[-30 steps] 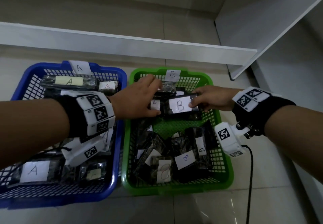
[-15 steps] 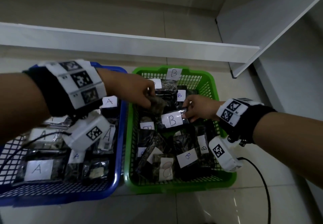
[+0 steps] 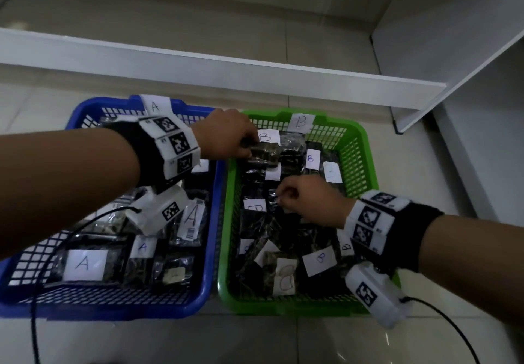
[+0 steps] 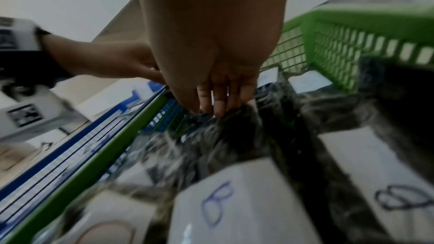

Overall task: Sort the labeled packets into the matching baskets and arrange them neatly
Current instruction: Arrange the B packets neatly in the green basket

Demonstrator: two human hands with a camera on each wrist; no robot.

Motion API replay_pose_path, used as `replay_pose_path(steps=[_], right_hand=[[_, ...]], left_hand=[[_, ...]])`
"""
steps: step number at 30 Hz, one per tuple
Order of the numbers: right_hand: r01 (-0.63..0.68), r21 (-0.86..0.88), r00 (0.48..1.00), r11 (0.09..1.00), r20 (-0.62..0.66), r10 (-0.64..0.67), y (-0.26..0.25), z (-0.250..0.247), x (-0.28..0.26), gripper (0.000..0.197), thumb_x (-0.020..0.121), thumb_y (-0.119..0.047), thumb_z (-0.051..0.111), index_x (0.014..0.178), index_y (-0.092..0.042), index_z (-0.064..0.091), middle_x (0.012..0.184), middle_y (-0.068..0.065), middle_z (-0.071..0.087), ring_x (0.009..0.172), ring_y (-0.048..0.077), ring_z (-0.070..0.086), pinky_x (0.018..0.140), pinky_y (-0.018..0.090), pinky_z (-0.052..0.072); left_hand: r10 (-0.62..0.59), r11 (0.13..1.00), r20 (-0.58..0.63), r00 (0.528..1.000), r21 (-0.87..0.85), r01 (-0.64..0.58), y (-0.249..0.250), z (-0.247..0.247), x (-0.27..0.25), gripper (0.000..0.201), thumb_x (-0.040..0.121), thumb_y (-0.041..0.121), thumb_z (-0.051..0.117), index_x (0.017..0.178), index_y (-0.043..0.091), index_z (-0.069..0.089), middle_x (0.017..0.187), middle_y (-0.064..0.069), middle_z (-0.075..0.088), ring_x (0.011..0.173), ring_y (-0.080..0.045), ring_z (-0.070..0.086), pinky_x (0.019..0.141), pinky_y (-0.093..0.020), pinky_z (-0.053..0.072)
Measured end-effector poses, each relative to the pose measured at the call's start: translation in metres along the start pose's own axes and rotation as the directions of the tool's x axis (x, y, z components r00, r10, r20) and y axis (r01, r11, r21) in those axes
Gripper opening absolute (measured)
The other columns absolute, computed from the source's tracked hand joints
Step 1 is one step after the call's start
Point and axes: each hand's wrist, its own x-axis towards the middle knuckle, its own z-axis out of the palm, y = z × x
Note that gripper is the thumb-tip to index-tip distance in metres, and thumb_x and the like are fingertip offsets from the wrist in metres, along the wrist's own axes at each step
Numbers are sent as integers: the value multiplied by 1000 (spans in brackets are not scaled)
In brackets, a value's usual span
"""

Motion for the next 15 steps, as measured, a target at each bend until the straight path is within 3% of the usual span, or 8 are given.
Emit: replay_pose_path(steps=[2, 3, 5, 7, 11, 13, 15], right_hand=[[-32, 18, 998, 999, 52, 31, -11, 14, 2, 28, 94, -27, 53, 100, -4, 69, 101, 9, 68, 94, 23, 62, 74, 26, 44], [-61, 17, 995, 998, 83, 60, -15, 19, 4, 36, 96, -30, 50, 90, 0, 68, 93, 15, 67, 88, 27, 62, 70, 30, 44], [-139, 34, 984, 990, 120, 134, -21, 27, 11, 51, 98, -34, 43, 61, 0, 51, 66, 17, 51, 69, 31, 54, 58, 32, 36], [-192, 67, 972, 979, 154, 180, -27, 31, 19, 53, 100, -34, 39, 54, -9, 33, 57, 8, 36, 56, 25, 42, 51, 30, 29], [-313, 185, 944, 932, 162, 286, -31, 43, 31, 46, 97, -35, 48, 60, -8, 37, 60, 6, 39, 61, 24, 46, 51, 28, 31], [-371, 238, 928, 897, 97, 359, -30, 51, 33, 40, 91, -39, 57, 76, -5, 43, 64, 6, 43, 68, 25, 50, 49, 27, 30], [-384, 268, 922, 884, 68, 380, -29, 56, 33, 44, 87, -41, 62, 93, 0, 47, 76, 10, 53, 76, 27, 56, 54, 29, 39]], left_hand=[[18, 999, -37, 999, 34, -16, -3, 6, -1, 34, 85, 42, 60, 117, 29, 60, 113, 1, 59, 108, -20, 49, 92, -41, 41], [18, 999, -45, 999, 32, -16, -4, 8, -2, 34, 86, 43, 60, 118, 30, 60, 114, 2, 59, 109, -20, 48, 93, -42, 40], [4, 1000, -47, 999, 11, -4, -5, 9, -3, 36, 86, 43, 60, 120, 31, 60, 114, 3, 61, 111, -20, 45, 94, -41, 38], [-11, 999, -55, 998, -33, 9, -7, 9, -4, 38, 85, 42, 63, 121, 31, 61, 114, 4, 62, 111, -20, 45, 94, -39, 37], [-9, 996, -95, 995, -87, 1, -6, 13, -4, 51, 76, 39, 74, 121, 26, 56, 114, 3, 62, 110, -21, 46, 90, -35, 33], [23, 998, -81, 996, -63, -28, -5, 18, -5, 59, 70, 39, 78, 121, 24, 53, 117, 2, 58, 110, -22, 44, 89, -34, 31], [88, 995, -52, 995, -34, -90, -4, 23, -7, 61, 66, 44, 79, 118, 24, 53, 116, 1, 54, 110, -21, 42, 86, -34, 31]])
